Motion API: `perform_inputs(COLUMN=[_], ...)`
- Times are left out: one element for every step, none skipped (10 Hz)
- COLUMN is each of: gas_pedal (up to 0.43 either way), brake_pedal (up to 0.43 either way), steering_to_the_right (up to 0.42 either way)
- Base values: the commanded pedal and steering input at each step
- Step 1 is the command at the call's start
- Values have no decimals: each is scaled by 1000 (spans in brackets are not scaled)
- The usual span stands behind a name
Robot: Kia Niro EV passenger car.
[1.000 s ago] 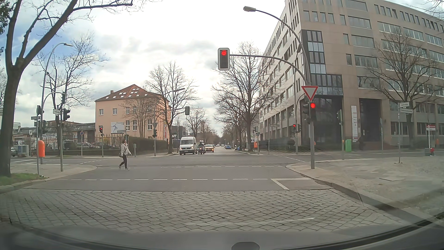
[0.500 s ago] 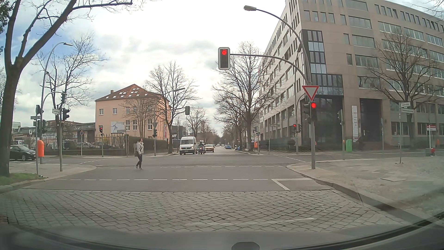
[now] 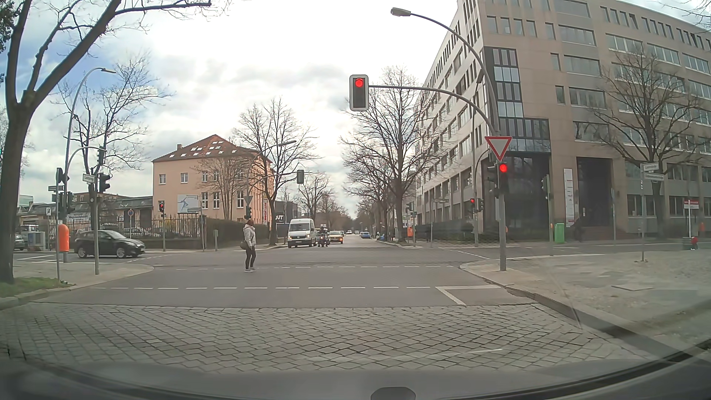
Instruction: Follow the waypoints while adhering to traffic rules and regulations
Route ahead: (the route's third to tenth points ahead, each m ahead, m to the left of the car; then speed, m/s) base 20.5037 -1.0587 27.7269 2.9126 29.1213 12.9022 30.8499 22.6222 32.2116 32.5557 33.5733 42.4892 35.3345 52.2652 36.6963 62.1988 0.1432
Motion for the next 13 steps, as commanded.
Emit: perform_inputs(gas_pedal=[0, 0, 0, 0, 0, 0, 0, 0, 0, 0, 0, 0, 0], brake_pedal=[134, 146, 146, 159, 177, 207, 244, 280, 287, 299, 311, 317, 317], steering_to_the_right=[-26, -26, -26, -26, -26, -26, -26, -26, -26, -26, -26, -26, -26])
